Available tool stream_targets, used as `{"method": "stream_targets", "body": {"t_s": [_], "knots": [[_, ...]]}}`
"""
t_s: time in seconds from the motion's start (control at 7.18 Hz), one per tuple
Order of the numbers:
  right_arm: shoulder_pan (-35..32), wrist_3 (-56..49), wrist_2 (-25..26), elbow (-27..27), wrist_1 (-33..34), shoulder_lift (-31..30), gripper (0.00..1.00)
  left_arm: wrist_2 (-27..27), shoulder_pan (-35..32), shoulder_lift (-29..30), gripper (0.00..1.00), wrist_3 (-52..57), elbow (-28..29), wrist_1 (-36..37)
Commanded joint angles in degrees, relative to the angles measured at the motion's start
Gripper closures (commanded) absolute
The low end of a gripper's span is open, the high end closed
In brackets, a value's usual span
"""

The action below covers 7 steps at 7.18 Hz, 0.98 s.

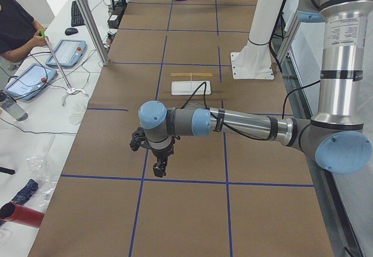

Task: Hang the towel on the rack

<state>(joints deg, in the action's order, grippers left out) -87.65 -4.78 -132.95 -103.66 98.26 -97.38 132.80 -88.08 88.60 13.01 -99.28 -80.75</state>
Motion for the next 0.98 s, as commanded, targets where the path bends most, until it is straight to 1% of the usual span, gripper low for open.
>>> {"method": "stream_targets", "body": {"t_s": [0.0,0.56,0.7,0.84], "knots": [[0.0,0.0,-0.1,-0.1,-0.1,0.0,0.0,0.0,0.0,0.0,0.0,-0.3,-0.6,-0.6],[0.1,0.0,-0.6,-0.3,-0.1,0.1,0.0,-0.1,0.0,-0.3,0.0,0.1,-1.1,-0.6],[0.4,0.0,-0.6,-1.4,-0.7,0.1,0.0,0.0,0.0,-0.3,0.0,0.1,-1.2,-0.6],[0.6,0.1,-0.6,-1.4,-3.3,-0.3,0.0,0.2,0.0,-0.2,0.0,-0.3,-1.0,-0.6]]}}
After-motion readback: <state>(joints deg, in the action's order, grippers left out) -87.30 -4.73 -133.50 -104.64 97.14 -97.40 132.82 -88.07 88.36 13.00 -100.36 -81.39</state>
